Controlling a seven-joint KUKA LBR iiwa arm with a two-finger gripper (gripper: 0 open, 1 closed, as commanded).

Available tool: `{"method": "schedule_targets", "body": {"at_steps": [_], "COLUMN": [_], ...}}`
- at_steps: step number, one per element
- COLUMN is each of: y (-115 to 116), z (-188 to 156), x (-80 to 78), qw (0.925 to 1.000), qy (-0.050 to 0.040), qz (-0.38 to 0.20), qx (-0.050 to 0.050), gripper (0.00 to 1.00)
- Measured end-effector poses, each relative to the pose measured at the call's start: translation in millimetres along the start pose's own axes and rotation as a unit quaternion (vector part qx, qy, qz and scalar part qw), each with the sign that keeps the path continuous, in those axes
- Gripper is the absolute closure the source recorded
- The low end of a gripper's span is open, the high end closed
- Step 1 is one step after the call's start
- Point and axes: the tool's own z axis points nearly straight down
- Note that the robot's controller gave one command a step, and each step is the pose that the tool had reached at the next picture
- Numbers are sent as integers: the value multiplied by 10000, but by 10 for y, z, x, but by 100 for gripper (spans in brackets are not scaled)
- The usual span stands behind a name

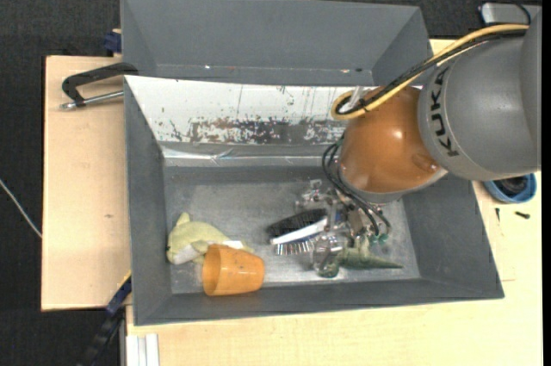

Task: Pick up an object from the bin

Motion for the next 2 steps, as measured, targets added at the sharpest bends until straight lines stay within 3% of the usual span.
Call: {"method": "schedule_targets", "body": {"at_steps": [1,2], "y": [35,-83], "z": [-35,-1443], "x": [-27,127], "qw": [10000,9930], "qy": [-41,-82], "qz": [-19,-1182], "qx": [-11,3], "gripper": [100,100]}}
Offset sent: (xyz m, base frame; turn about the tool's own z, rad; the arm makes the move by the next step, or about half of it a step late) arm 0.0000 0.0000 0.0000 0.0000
